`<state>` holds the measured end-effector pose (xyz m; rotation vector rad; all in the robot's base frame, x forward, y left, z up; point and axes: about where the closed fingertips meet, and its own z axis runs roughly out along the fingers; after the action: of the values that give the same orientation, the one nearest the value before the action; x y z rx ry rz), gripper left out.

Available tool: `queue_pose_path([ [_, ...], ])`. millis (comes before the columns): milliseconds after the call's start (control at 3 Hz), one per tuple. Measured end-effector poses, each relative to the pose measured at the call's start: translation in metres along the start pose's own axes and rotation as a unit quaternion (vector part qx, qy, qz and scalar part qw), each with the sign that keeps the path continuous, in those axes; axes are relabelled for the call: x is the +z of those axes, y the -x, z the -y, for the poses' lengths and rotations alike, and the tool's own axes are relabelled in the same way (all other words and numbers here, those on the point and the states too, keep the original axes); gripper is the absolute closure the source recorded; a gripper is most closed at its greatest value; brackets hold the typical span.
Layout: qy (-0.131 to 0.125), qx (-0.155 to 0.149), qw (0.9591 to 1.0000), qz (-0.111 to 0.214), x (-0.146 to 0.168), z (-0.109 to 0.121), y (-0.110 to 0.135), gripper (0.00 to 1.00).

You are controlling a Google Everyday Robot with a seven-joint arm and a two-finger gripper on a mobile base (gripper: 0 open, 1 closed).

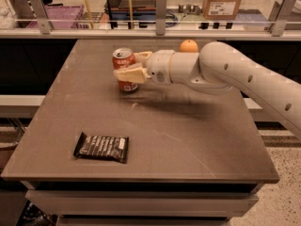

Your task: Knock coke can over

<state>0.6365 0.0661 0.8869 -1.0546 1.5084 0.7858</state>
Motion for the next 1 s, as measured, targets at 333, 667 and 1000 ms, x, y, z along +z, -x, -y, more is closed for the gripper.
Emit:
queue_pose_path([
  [333,-0.016,-0.001,0.9996,-0.024,-0.024,0.017,0.002,1.0],
  [667,-0.027,-0.003,0.999,-0.036,-0.04,0.026,0.003,1.0],
  [1000,-0.042,-0.008,0.9972,-0.061,-0.061,0.034,0.005,1.0],
])
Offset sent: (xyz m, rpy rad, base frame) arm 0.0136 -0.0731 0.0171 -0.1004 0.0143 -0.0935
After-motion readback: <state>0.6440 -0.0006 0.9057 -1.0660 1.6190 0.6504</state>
